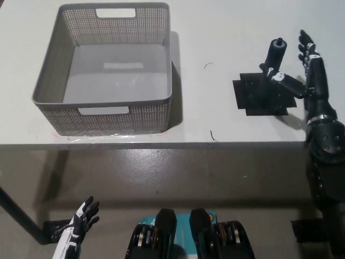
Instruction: Use the right hand to pick up a electric screw driver and put it into a container on the left side
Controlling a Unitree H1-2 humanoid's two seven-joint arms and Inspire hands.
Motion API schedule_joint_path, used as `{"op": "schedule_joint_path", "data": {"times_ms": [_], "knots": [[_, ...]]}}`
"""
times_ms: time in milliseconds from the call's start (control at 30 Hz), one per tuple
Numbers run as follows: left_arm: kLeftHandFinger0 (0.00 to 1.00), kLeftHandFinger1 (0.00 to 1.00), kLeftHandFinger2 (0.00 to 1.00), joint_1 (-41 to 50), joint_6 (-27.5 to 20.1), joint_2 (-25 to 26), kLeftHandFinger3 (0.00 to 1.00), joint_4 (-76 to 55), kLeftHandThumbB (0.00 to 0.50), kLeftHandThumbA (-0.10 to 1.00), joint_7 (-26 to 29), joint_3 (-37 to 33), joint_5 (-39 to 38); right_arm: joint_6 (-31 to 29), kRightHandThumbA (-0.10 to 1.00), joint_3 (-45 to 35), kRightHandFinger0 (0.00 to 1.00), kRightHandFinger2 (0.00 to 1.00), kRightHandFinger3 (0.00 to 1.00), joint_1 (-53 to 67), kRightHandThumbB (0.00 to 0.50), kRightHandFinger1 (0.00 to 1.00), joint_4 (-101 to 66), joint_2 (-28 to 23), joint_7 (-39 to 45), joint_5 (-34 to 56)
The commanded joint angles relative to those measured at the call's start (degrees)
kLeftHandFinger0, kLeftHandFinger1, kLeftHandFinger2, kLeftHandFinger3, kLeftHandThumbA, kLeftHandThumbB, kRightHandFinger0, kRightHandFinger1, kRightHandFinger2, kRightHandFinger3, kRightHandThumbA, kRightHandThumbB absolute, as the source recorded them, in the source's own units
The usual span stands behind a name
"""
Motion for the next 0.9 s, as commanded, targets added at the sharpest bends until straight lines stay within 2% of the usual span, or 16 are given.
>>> {"op": "schedule_joint_path", "data": {"times_ms": [0, 300, 367, 400, 433, 467, 500, 533, 567, 600, 633, 667, 700, 767, 833, 867], "knots": [[1.00, 1.00, 1.00, 0.0, -2.4, 0.2, 1.00, -0.5, 0.170, 1.00, -0.4, 0.0, -0.3, -3.5, 1.00, 1.2, 1.00, 1.00, 1.00, -6.1, 0.416, 1.00, 4.0, -0.5, -3.1, -2.0], [1.00, 1.00, 1.00, 0.9, -3.8, 0.0, 1.00, -0.1, 0.167, 1.00, -0.4, 0.0, -0.4, -4.5, 1.00, 1.3, 1.00, 1.00, 1.00, -17.3, 0.435, 1.00, 24.8, -0.2, -2.3, 0.8], [1.00, 1.00, 1.00, 1.0, -3.7, -0.2, 1.00, -0.1, 0.168, 1.00, -0.6, -0.2, -0.7, -3.0, 1.00, 1.1, 1.00, 1.00, 1.00, -21.2, 0.465, 1.00, 31.0, -0.3, -3.3, 1.1], [1.00, 1.00, 1.00, 1.4, -3.8, -0.3, 1.00, -0.2, 0.166, 1.00, -0.6, -0.3, -0.6, -1.9, 0.98, 0.2, 1.00, 1.00, 1.00, -23.2, 0.480, 1.00, 34.3, -0.3, -3.0, 2.3], [1.00, 1.00, 1.00, 1.7, -4.0, -0.4, 1.00, -0.3, 0.166, 1.00, -0.6, -0.4, -0.5, -1.3, 0.88, -0.9, 1.00, 1.00, 1.00, -24.5, 0.437, 1.00, 36.5, -0.3, -2.3, 3.7], [1.00, 1.00, 1.00, 2.0, -4.1, -0.4, 1.00, -0.5, 0.164, 1.00, -0.7, -0.5, -0.4, -0.9, 0.78, -2.8, 1.00, 1.00, 1.00, -25.6, 0.494, 1.00, 37.9, -0.2, -2.6, 5.6], [1.00, 1.00, 1.00, 2.0, -4.3, -0.4, 1.00, -0.4, 0.164, 1.00, -0.8, -0.6, -0.3, 0.2, 0.66, -2.5, 1.00, 1.00, 1.00, -27.0, 0.499, 1.00, 39.2, -0.1, -5.7, 4.8], [1.00, 1.00, 1.00, 1.8, -4.0, -0.6, 1.00, -0.4, 0.171, 1.00, -0.6, -0.6, -0.3, 1.9, 0.32, -1.4, 0.58, 0.83, 0.99, -29.0, 0.457, 0.72, 40.7, 0.0, -11.3, 2.7], [1.00, 1.00, 1.00, 1.7, -3.9, -0.6, 1.00, -0.4, 0.171, 1.00, -0.6, -0.6, -0.3, 1.9, 0.32, -1.3, 0.58, 0.83, 0.99, -29.3, 0.457, 0.72, 41.1, 0.0, -11.9, 2.5], [1.00, 1.00, 1.00, 1.5, -3.7, -0.6, 1.00, -0.6, 0.178, 1.00, -0.6, -0.5, -0.3, 1.9, 0.14, -2.6, 0.29, 0.54, 0.53, -30.3, 0.439, 0.43, 41.6, 0.2, -14.1, 3.8], [1.00, 1.00, 1.00, 1.4, -3.5, -0.6, 1.00, -0.7, 0.186, 1.00, -0.6, -0.5, -0.4, 2.4, -0.03, -2.2, 0.13, 0.37, 0.24, -31.0, 0.368, 0.26, 41.9, 0.2, -14.7, 3.4], [1.00, 1.00, 1.00, 1.2, -3.6, -0.2, 1.00, -0.4, 0.189, 1.00, -0.6, -0.2, -0.3, 2.5, -0.10, -2.2, 0.15, 0.37, 0.19, -31.6, 0.282, 0.25, 42.3, 0.6, -15.2, 3.4], [1.00, 1.00, 1.00, 1.2, -3.7, 0.0, 1.00, -0.3, 0.189, 1.00, -0.6, -0.1, -0.3, 2.3, -0.10, -2.4, 0.13, 0.35, 0.22, -31.8, 0.266, 0.24, 42.5, 0.9, -15.5, 3.8], [1.00, 1.00, 1.00, 1.3, -3.8, 0.2, 1.00, -0.1, 0.192, 1.00, -0.7, 0.0, -0.4, 1.4, -0.10, -2.2, 0.00, 0.29, 0.35, -31.7, 0.225, 0.03, 42.6, 1.5, -16.2, 3.8], [1.00, 1.00, 1.00, 1.5, -3.7, 0.1, 1.00, -0.2, 0.187, 1.00, -0.9, 0.0, -0.8, 0.7, -0.10, -1.6, 0.00, 0.29, 0.35, -31.8, 0.193, 0.00, 42.7, 1.9, -16.6, 3.5], [1.00, 1.00, 1.00, 1.7, -3.7, 0.1, 1.00, -0.2, 0.181, 1.00, -1.0, -0.1, -1.1, 0.2, -0.10, -0.6, 0.00, 0.38, 0.42, -31.4, 0.181, 0.01, 42.7, 2.2, -16.9, 2.6]]}}
